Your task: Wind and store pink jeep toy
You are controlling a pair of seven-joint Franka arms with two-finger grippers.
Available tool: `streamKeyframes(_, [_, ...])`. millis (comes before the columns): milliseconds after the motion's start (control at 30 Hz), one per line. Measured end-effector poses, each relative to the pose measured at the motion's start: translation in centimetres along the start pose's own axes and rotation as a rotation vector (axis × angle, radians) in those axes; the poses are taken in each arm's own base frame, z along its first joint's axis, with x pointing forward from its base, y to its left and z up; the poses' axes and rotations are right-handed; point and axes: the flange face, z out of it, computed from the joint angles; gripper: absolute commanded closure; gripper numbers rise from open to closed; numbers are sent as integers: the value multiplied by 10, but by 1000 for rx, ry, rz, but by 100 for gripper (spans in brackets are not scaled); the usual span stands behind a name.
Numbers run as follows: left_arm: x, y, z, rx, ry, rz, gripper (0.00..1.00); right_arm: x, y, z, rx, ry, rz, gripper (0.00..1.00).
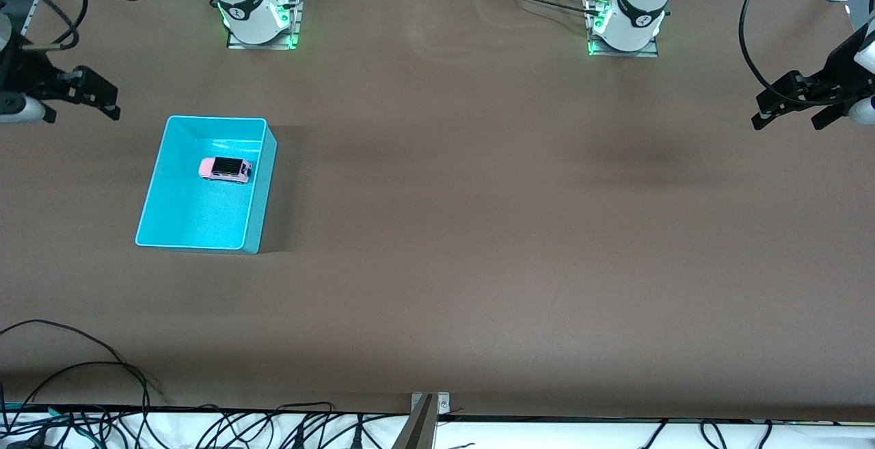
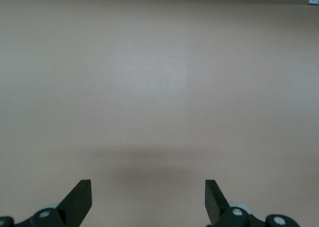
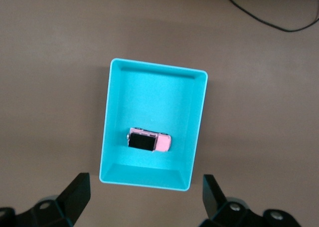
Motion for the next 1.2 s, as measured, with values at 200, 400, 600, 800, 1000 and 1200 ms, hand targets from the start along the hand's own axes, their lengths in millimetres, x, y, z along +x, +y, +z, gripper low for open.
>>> streamKeyframes(200, [0,0,0,0,0,0,0,5,1,1,-2,31,1,0])
streamKeyframes(400, [0,0,-1,0,2,0,0,34,3,6,-2,35,0,0])
streamKeyframes(600, [0,0,-3,0,6,0,0,52,3,16,7,26,1,0])
streamKeyframes(800, [0,0,-3,0,6,0,0,54,3,16,10,24,0,0])
streamKeyframes(1000, [0,0,-3,0,6,0,0,54,2,15,16,24,1,0])
streamKeyframes(1200, [0,0,-3,0,6,0,0,54,2,15,16,23,0,0])
